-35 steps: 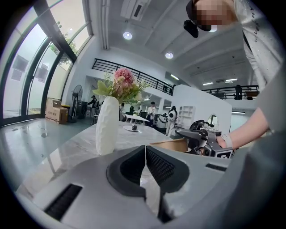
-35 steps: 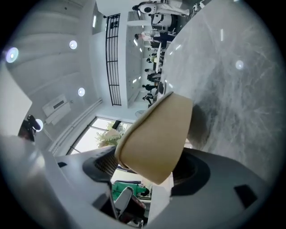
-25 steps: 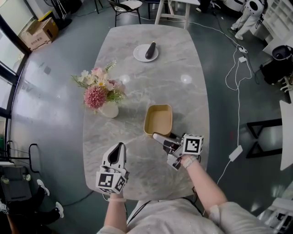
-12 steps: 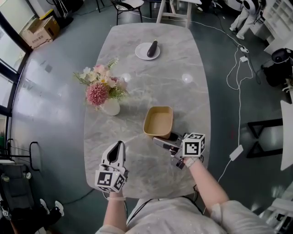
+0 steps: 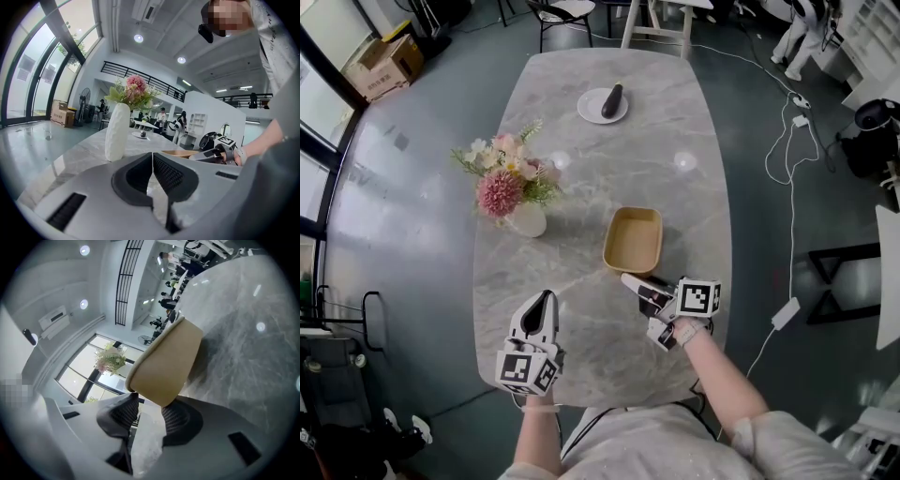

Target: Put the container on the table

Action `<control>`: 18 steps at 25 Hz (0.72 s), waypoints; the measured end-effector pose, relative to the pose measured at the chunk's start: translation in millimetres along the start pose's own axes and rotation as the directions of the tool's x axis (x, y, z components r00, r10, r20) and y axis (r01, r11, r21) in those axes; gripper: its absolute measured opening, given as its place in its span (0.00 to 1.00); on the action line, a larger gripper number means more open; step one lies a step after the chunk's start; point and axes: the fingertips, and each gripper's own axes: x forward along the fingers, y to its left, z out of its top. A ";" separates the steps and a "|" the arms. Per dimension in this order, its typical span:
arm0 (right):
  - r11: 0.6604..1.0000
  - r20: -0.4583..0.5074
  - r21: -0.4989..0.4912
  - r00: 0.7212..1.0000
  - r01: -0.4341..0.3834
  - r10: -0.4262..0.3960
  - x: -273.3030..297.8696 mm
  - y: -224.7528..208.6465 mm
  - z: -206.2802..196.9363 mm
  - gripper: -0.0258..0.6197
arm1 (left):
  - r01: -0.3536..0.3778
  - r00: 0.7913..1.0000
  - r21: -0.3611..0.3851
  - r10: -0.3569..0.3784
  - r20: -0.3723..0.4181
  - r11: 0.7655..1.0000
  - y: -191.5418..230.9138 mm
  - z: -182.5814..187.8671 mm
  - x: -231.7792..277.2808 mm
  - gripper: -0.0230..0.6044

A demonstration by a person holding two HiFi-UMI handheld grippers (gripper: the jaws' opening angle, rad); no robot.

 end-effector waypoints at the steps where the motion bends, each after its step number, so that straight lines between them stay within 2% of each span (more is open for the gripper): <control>1: 1.000 0.009 0.028 1.000 0.002 -0.002 0.1 -3.0 -0.5 0.28 | 0.000 1.000 0.001 0.000 0.002 1.000 0.3 -0.1 -0.2 0.05; 7: 0.982 0.063 0.179 0.995 0.060 -0.072 -6.2 -25.4 -3.2 0.28 | 0.001 1.000 -0.003 -0.001 0.000 1.000 -1.0 0.2 0.6 0.05; 12: 0.959 0.045 0.246 0.987 0.141 -0.157 -10.8 -41.0 -13.2 0.28 | 0.001 1.000 -0.005 -0.001 -0.007 1.000 -1.7 -2.0 0.4 0.05; 18: 0.942 0.036 0.308 0.988 0.135 -0.153 -9.1 -41.1 -18.9 0.28 | -0.006 1.000 -0.007 0.006 -0.005 1.000 0.1 -1.7 -1.2 0.05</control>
